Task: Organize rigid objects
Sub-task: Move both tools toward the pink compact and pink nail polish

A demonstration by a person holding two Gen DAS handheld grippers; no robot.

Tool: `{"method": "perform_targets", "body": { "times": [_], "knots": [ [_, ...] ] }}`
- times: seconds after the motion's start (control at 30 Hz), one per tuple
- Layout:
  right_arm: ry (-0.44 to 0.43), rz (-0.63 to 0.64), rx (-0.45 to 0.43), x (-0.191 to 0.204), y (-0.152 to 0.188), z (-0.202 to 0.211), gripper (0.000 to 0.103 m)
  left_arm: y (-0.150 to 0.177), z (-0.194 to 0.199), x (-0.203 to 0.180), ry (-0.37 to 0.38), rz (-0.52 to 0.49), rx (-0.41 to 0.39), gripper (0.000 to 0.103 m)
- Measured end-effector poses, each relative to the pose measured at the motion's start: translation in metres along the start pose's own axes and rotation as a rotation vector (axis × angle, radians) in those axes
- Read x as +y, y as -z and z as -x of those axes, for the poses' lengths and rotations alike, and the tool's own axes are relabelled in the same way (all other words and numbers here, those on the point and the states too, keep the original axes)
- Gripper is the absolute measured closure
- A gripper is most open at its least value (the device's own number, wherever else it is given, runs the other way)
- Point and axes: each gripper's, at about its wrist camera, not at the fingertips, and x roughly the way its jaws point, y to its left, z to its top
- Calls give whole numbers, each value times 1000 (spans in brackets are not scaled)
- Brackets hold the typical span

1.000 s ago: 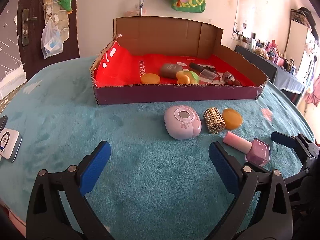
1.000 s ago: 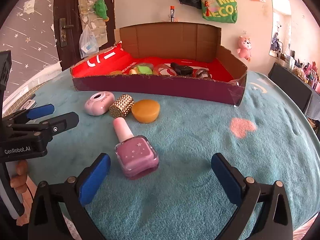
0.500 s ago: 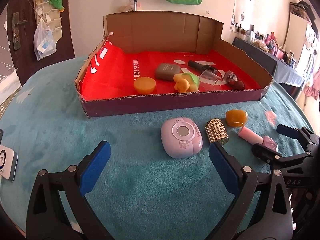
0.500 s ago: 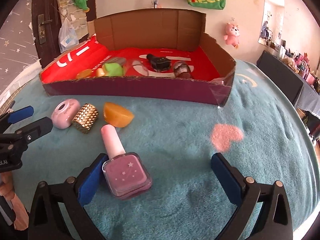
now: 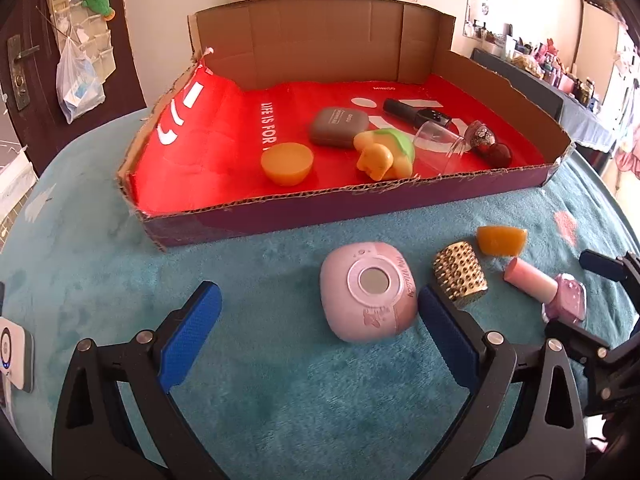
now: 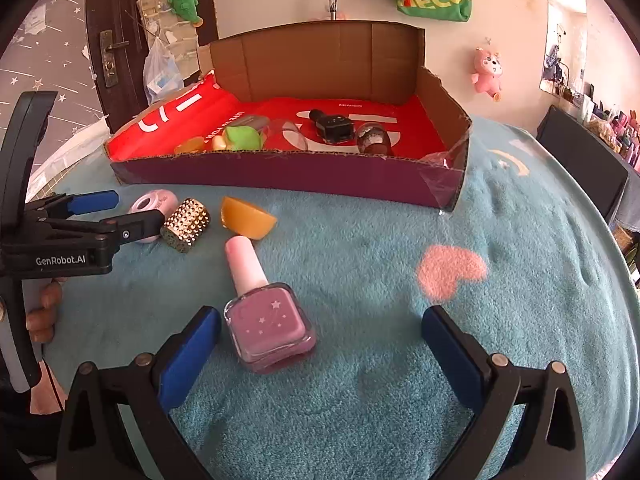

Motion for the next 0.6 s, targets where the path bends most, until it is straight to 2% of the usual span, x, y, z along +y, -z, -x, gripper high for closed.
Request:
{"method": "perform_targets", "body": {
  "times": [0.27,0.47,0.5,0.53,0.6],
  "knots": [
    [-44,27,-13,5,1,1,8,-2,1,-1,-27,-36,-8,3],
    [-65,41,-28,7,-1,1,24,-8,-7,-10,0,-75,-7,5],
    [-70,47,-28,8,-2,0,27,-9,-8,-11,9,-77,-5,13],
    [-69,58,-30,11,-1,0,27,-9,-9,-12,19,-75,0,28],
    [-65,90,-38,18,0,-2,32,-10,-14,-11,57,-61,24,46]
  ]
}}
